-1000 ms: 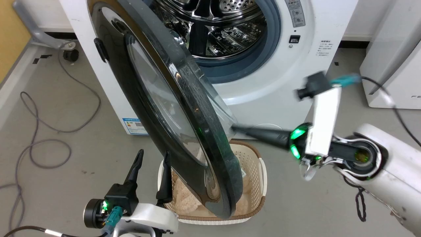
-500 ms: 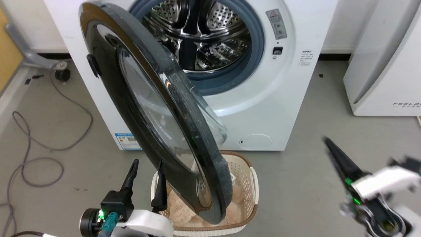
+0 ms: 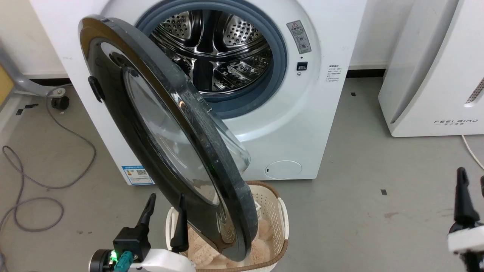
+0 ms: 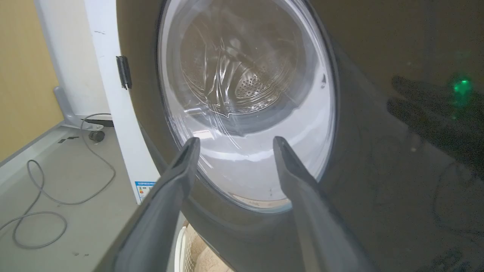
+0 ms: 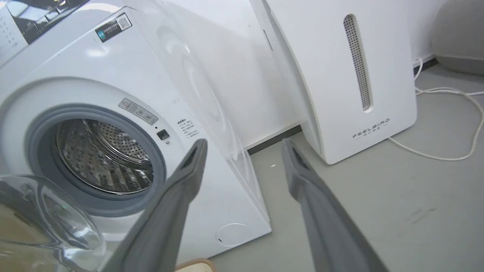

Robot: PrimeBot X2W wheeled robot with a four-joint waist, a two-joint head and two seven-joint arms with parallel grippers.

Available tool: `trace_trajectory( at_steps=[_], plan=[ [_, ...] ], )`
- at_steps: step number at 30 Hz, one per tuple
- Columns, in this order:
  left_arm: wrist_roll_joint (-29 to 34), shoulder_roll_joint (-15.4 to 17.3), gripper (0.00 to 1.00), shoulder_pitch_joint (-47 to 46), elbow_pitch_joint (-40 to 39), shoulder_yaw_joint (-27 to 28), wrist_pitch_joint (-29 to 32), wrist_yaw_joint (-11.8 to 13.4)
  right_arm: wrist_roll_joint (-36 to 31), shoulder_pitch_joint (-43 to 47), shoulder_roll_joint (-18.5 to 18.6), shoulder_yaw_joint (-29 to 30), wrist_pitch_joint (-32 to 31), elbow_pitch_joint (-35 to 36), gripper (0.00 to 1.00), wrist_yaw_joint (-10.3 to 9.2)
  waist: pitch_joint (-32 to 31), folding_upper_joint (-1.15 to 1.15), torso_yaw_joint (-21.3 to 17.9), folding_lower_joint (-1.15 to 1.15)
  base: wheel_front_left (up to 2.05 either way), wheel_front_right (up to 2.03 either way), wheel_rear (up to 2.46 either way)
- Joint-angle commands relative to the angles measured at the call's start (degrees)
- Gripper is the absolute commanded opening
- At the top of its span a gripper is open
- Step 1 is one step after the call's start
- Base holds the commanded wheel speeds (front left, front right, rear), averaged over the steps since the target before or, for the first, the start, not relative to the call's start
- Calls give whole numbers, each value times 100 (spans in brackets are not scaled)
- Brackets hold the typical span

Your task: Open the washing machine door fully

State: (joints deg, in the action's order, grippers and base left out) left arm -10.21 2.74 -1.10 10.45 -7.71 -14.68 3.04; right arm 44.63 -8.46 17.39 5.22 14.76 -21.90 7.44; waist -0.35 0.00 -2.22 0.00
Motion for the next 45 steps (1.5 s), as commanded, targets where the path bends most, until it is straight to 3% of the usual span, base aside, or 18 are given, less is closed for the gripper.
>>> trace_trajectory(
  at_steps=[1,5,9,12,20,21,22,33,45],
  plan=[
    [9,14,100,90,10,16,-32,-20,-962,244,-262,254,23,370,100,5,-6,0,-5,0,0,0,0],
    [7,14,100,77,29,-6,-32,-27,-3012,655,-987,699,23,1255,100,5,-2,0,-5,0,0,0,0],
    [2,14,100,53,38,-21,-32,-30,-4084,963,-1275,594,-71,1763,100,5,16,0,-8,0,0,0,0],
    [-5,14,100,50,49,-34,-32,-28,-4332,1149,-1365,360,-238,1914,100,5,32,0,-17,0,0,0,0],
    [-21,14,100,8,104,-53,-32,-33,-4212,1275,-1438,-89,-372,1898,100,5,122,0,-34,0,0,0,0],
    [-27,14,33,2,116,-57,-32,-32,-4194,1261,-1441,-117,-369,1883,100,5,129,0,-37,0,0,0,0],
    [-38,14,0,-2,142,-65,-32,-40,-4169,1244,-1444,-148,-367,1866,100,5,133,0,-38,0,0,0,0],
    [-79,14,0,-126,-35,-75,-32,-18,-3968,1177,-1450,-211,-327,1714,100,5,113,0,13,0,0,0,0],
    [420,18,0,-809,-2257,18,-32,155,-3842,1168,-1450,-176,-284,1596,100,5,68,0,68,0,0,0,0]
  ],
)
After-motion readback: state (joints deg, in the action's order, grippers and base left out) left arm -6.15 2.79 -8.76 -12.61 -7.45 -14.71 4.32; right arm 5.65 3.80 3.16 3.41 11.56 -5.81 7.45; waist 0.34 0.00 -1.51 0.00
